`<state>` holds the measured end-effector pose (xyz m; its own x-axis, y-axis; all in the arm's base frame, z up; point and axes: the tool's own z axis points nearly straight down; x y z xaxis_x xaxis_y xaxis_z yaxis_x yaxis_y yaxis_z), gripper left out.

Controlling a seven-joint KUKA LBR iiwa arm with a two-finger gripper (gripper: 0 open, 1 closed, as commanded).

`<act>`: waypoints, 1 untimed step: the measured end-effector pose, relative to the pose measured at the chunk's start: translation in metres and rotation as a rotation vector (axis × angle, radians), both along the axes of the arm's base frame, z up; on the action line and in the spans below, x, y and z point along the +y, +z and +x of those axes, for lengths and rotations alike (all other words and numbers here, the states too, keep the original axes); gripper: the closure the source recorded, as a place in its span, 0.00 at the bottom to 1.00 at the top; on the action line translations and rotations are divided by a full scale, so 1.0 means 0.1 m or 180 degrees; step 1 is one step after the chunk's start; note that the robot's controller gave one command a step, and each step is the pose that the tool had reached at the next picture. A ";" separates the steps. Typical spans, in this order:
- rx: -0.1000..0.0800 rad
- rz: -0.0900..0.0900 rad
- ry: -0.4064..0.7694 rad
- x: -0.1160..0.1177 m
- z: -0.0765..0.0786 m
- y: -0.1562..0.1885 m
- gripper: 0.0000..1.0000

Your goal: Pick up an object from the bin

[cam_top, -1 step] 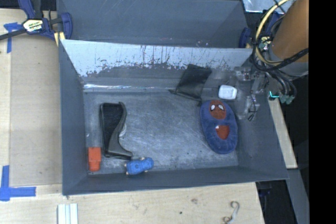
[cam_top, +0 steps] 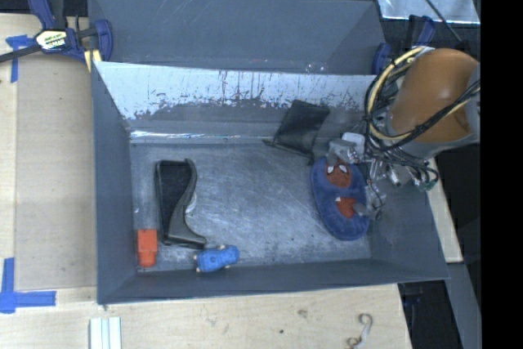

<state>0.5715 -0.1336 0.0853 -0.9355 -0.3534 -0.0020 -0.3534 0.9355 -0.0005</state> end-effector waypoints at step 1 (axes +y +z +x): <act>-0.0010 -0.0004 0.0006 0.00 0.01 0.02 1.00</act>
Offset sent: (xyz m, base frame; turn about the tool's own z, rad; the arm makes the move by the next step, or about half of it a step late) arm 0.0000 0.0000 0.0000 0.0000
